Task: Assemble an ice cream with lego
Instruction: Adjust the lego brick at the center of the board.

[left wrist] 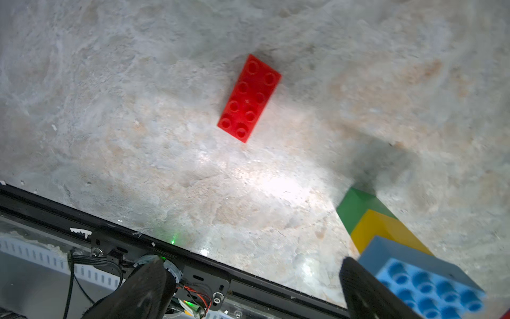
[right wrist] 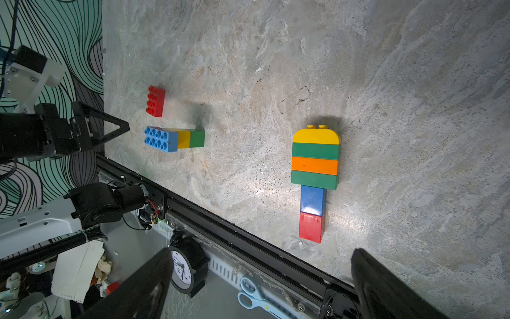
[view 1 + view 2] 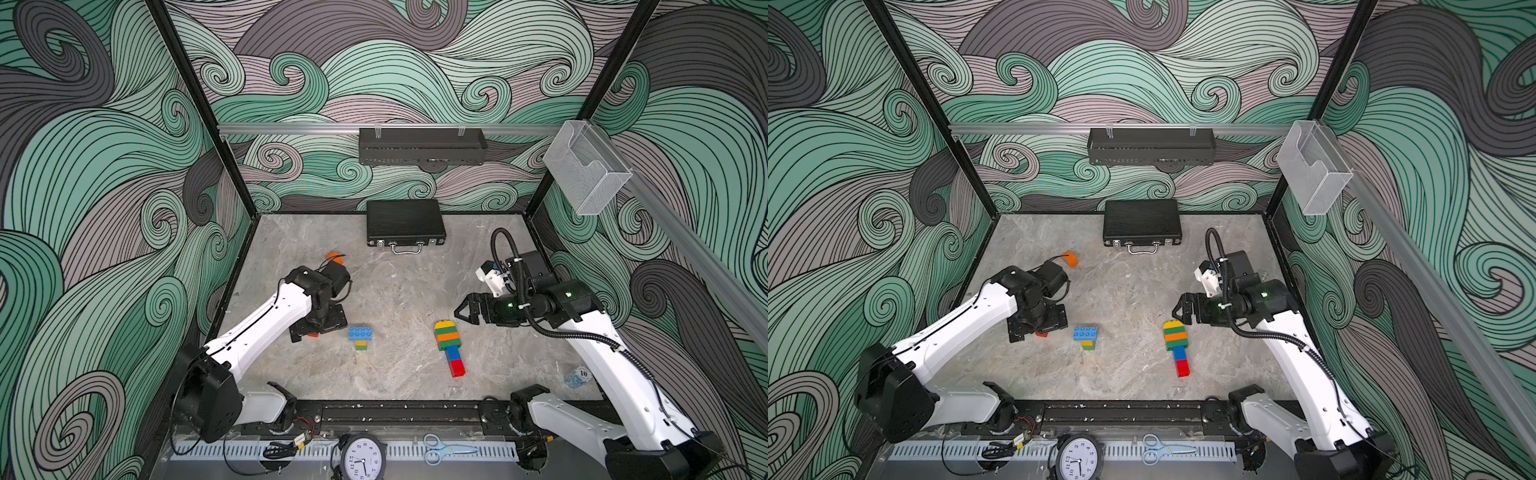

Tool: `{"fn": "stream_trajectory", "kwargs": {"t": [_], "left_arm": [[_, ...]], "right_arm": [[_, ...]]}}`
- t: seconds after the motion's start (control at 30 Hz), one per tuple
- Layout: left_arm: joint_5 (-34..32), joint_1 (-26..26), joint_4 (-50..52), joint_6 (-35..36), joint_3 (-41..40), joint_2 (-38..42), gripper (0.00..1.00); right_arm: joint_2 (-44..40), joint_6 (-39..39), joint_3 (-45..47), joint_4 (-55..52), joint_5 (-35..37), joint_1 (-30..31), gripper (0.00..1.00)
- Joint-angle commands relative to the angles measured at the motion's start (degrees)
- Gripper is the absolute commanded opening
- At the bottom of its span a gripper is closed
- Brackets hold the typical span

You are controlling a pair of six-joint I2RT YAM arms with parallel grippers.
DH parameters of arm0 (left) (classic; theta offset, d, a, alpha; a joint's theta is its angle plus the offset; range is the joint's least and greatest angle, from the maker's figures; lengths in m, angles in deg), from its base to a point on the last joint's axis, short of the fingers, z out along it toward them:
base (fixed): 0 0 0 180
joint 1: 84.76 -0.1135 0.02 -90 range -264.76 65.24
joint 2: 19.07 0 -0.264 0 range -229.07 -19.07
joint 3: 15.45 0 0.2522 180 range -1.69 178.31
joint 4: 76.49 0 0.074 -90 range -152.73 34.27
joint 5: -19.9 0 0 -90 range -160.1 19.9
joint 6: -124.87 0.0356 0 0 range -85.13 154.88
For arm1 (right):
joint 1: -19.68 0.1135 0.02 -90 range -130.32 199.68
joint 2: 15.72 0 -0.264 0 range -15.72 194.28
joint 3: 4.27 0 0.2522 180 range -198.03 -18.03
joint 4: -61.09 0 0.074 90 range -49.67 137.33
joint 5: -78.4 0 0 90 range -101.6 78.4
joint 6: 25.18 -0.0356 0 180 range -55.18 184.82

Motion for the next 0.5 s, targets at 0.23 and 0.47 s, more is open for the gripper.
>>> {"fn": "stream_trajectory", "kwargs": {"t": [0.23,0.47], "left_arm": [[2.18,-13.69,-17.61,5.62,-10.28,2.7,0.87],[11.51,-20.56,-25.76,7.23,-11.05,-4.97,0.95]], "right_arm": [[0.0,1.37,0.29,0.33,-1.0,-0.08,0.99],[-0.09,1.51,-0.09,0.54,-1.02,-0.09,0.99]]}}
